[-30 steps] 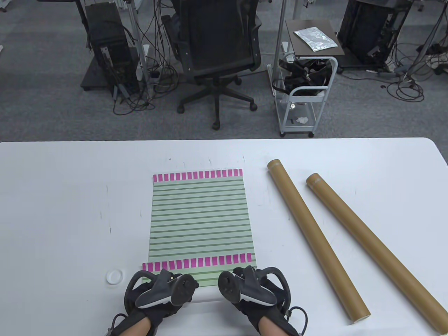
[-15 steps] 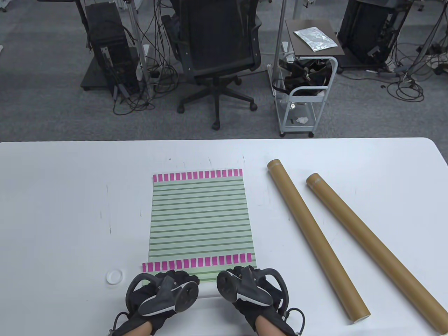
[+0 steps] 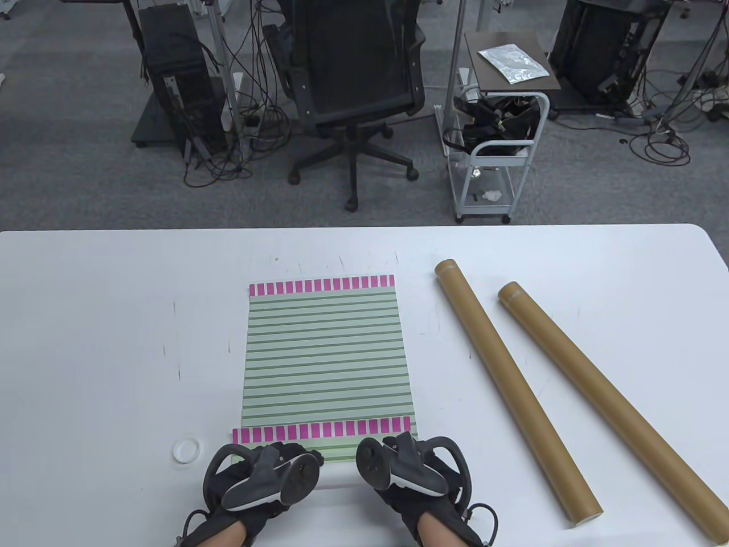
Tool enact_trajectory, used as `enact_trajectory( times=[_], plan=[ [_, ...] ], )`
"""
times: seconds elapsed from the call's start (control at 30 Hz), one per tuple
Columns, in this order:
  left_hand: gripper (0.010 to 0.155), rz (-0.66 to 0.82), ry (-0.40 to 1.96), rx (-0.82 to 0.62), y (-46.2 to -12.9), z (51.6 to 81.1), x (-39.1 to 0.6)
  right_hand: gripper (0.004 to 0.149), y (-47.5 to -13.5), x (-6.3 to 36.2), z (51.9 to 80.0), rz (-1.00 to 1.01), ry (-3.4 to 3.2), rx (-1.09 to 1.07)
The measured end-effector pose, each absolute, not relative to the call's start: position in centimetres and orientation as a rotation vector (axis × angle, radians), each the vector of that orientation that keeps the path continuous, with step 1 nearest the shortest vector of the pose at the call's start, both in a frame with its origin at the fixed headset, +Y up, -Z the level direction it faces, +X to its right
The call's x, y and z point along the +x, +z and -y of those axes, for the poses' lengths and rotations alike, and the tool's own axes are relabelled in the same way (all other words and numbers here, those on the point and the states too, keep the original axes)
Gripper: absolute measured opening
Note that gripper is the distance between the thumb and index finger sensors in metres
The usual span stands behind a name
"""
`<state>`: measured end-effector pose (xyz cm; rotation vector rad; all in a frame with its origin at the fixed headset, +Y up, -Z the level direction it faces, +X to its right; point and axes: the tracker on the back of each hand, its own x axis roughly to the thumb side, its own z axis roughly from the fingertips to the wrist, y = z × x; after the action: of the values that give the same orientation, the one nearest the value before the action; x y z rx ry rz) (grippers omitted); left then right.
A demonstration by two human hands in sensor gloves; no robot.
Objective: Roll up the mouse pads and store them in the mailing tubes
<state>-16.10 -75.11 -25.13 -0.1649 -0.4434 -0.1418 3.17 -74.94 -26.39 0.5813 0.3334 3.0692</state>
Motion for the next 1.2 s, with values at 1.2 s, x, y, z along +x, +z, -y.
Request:
enact_trajectory(
  times=[1.2],
  plan=[
    [0.051,0.432,-0.256,-0.041,-24.4,74.8,-15.3,0.048,-26.4,3.5,75.3,-0.226,3.075,0.558]
  ],
)
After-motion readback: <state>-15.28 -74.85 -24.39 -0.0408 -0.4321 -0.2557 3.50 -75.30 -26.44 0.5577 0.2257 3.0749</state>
